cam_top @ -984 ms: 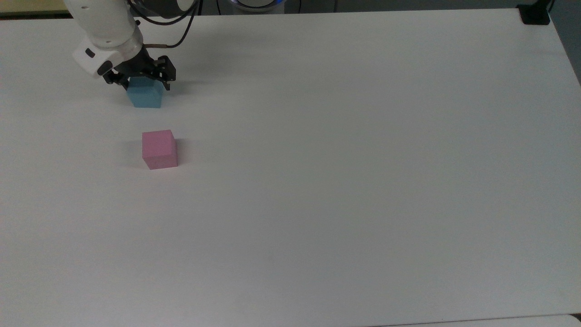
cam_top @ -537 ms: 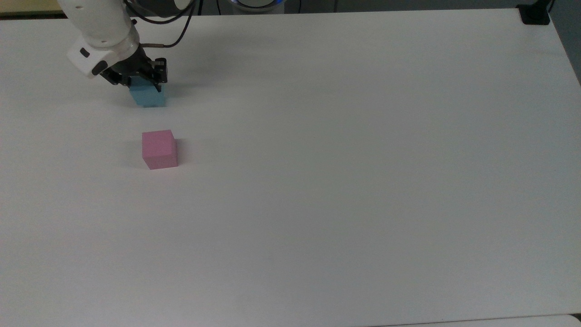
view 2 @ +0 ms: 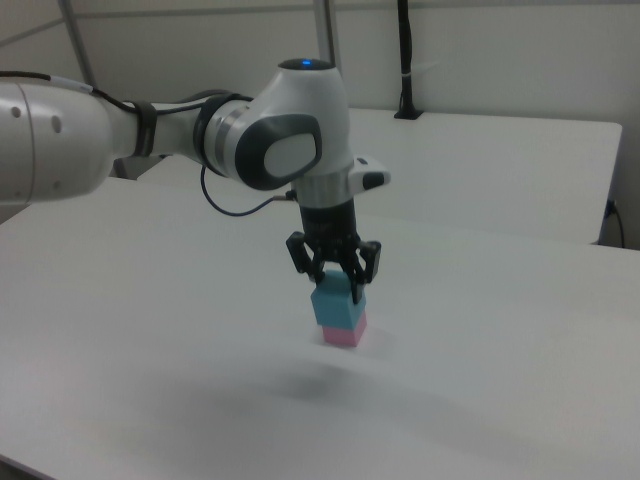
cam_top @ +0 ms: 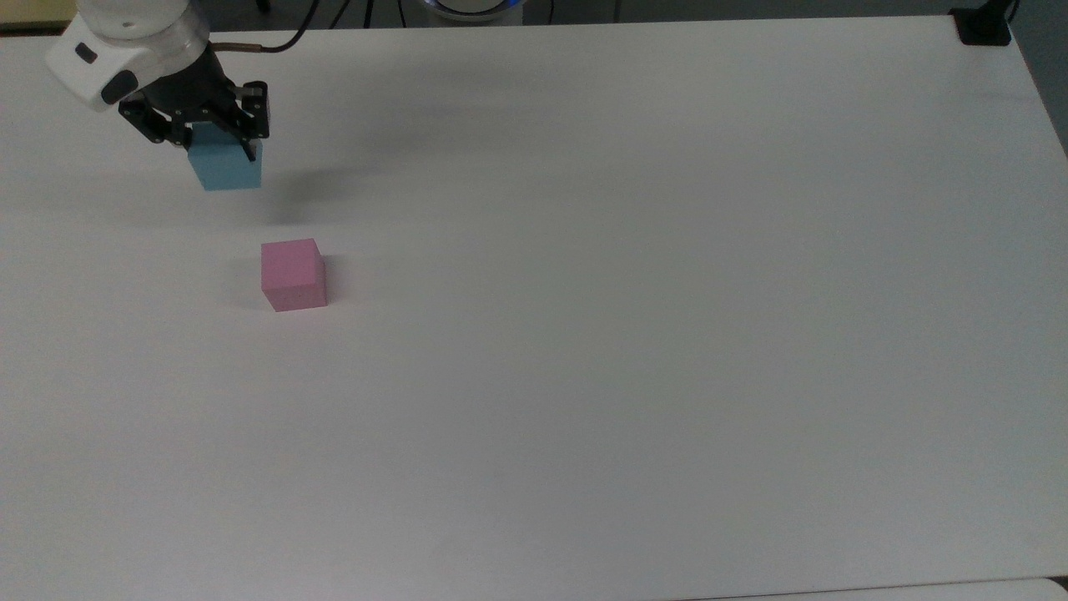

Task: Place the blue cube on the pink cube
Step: 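Lift the light-blue cube and carry it over the pink cube, then lower the light-blue cube onto the pink cube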

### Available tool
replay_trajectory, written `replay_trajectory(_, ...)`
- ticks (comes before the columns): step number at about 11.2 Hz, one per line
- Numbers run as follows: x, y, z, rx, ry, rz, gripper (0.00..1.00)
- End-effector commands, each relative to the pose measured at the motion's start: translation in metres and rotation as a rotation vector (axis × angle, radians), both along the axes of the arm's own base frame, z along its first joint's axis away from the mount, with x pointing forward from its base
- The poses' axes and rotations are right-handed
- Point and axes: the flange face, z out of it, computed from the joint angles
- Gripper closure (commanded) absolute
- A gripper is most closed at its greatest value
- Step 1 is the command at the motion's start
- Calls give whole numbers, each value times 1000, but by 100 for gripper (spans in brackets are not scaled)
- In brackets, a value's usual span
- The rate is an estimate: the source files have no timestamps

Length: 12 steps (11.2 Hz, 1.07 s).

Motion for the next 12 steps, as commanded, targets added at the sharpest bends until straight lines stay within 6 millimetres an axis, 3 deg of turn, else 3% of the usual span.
replay_trajectory(1,51,18,-8,-2,-18,47,50)
replay_trajectory(2,56,19,-20,-4,-5,65,50)
replay_trajectory(4,68,39,-24,3,-14,111,50)
replay_trajectory(7,73,51,-34,33,-12,96,50)
replay_trajectory(12,79,53,-47,36,-34,64,50)
